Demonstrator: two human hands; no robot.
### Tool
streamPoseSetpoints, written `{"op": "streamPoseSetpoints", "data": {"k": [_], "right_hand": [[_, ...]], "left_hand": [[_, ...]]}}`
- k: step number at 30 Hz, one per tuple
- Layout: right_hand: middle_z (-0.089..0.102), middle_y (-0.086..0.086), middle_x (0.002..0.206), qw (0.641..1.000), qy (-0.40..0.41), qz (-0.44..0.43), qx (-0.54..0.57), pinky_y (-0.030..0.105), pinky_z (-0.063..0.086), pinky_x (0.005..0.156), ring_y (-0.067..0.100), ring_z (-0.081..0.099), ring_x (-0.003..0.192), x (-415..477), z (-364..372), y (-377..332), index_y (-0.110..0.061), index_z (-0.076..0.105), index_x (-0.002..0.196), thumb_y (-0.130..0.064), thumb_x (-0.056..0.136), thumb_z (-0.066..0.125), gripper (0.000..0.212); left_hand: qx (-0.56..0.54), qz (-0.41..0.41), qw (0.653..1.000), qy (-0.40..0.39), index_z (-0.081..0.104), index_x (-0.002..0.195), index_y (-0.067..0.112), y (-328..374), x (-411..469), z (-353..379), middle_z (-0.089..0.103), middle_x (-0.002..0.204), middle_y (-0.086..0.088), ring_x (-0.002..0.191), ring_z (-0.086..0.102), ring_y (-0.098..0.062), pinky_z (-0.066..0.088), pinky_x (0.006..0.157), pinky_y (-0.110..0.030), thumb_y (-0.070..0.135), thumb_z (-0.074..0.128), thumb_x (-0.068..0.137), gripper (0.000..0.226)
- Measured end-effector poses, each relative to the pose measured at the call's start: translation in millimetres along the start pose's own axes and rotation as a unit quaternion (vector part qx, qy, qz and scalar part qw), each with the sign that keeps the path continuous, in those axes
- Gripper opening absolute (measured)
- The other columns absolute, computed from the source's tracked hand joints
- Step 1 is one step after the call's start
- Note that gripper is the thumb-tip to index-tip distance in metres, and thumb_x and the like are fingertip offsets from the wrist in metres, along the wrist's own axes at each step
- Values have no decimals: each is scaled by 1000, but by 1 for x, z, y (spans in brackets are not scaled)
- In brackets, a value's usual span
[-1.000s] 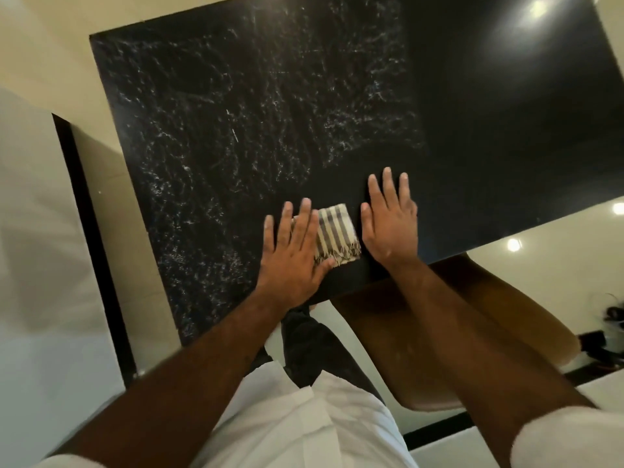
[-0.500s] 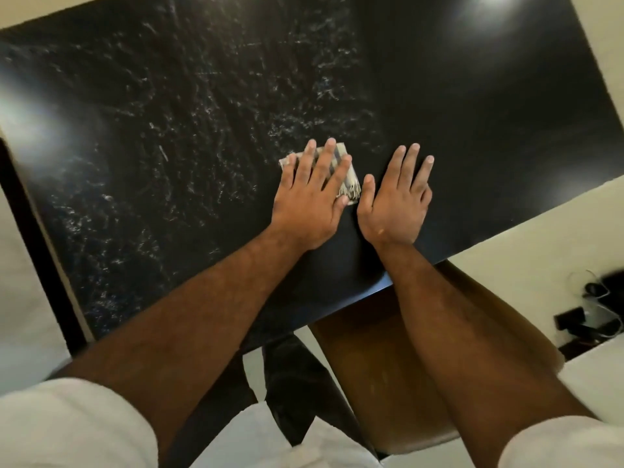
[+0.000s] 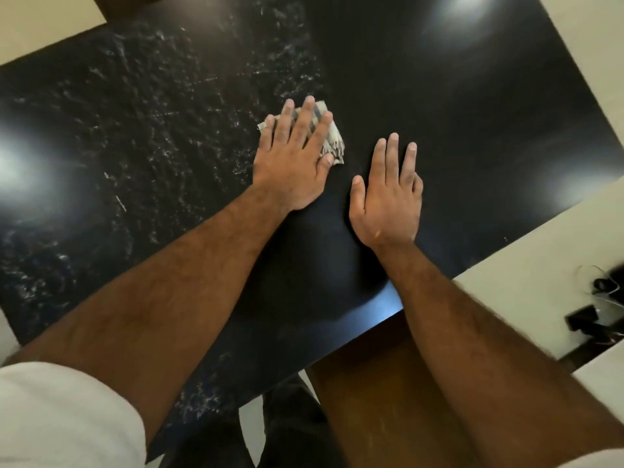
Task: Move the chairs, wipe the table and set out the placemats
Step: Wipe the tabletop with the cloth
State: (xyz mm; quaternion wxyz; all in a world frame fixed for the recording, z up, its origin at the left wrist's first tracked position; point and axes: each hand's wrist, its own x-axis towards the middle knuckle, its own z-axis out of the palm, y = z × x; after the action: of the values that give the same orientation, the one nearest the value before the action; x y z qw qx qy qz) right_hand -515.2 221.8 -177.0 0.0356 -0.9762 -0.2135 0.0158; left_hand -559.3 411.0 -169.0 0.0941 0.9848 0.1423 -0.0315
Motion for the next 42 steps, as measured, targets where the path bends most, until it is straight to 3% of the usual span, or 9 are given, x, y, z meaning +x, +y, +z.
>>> {"op": "streamPoseSetpoints", "data": {"k": [4, 8, 11, 18, 23, 29, 35, 42], "right_hand": [[8, 8, 185, 1000, -2, 4, 1, 55, 31, 129, 36, 4, 171, 1, 0, -1, -11, 18, 175, -51, 110, 34, 78], [8, 10, 185, 1000, -15, -4, 8, 56, 30, 129, 36, 2, 171, 2, -3, 0, -10, 18, 175, -51, 106, 37, 83], [7, 11, 185, 1000, -24, -14, 8, 57, 30, 129, 37, 2, 171, 3, -5, 1, -8, 18, 175, -53, 101, 37, 89], [5, 10, 185, 1000, -24, -2, 3, 57, 31, 129, 36, 1, 171, 3, -8, -2, -9, 16, 175, -44, 97, 44, 90], [4, 9, 185, 999, -31, 3, 5, 56, 29, 130, 35, -1, 171, 3, -9, -3, -10, 14, 175, -46, 98, 44, 90], [5, 10, 185, 999, -31, -4, 12, 56, 29, 130, 34, -1, 171, 3, -11, -1, -9, 16, 175, -44, 96, 45, 91], [6, 10, 185, 999, -36, -4, 22, 58, 30, 129, 34, 0, 171, 4, -12, -1, -8, 18, 175, -42, 97, 44, 89], [1, 8, 185, 998, -52, 9, 15, 56, 27, 132, 32, -6, 171, 4, -16, -5, -10, 13, 175, -43, 97, 46, 91]], "left_hand": [[0, -16, 1000, -2, 11, 176, 29, 5, 20, -3, -1, 184, -7, 169, 1, -38, 5, 135, -61, 53, 35, 110, 74], [35, 110, 993, 5, 18, 175, 28, 18, 13, -3, 9, 184, -9, 168, 10, -39, 13, 135, -61, 53, 32, 110, 71], [40, 148, 988, 13, 20, 175, 29, 10, -5, -5, 11, 184, -6, 169, 11, -35, 14, 134, -59, 54, 29, 111, 69], [31, 35, 999, 12, 13, 176, 31, -47, -36, -10, 2, 185, -3, 170, 5, -34, 11, 136, -57, 58, 35, 111, 73], [-6, -32, 999, 23, 16, 175, 32, -19, 14, -11, 5, 184, -4, 169, 3, -37, 6, 135, -61, 62, 29, 111, 71], [22, 55, 998, 36, 19, 175, 27, 24, 28, -2, 8, 184, -9, 169, 9, -38, 16, 133, -62, 57, 29, 113, 70], [40, 167, 985, -13, 13, 176, 33, -1, -24, -7, 1, 185, -3, 170, 1, -31, 12, 134, -57, 57, 27, 114, 67], [49, 79, 996, 1, 16, 175, 32, -56, 0, -18, 6, 184, -4, 170, 6, -33, 12, 136, -55, 56, 30, 114, 68]]}}
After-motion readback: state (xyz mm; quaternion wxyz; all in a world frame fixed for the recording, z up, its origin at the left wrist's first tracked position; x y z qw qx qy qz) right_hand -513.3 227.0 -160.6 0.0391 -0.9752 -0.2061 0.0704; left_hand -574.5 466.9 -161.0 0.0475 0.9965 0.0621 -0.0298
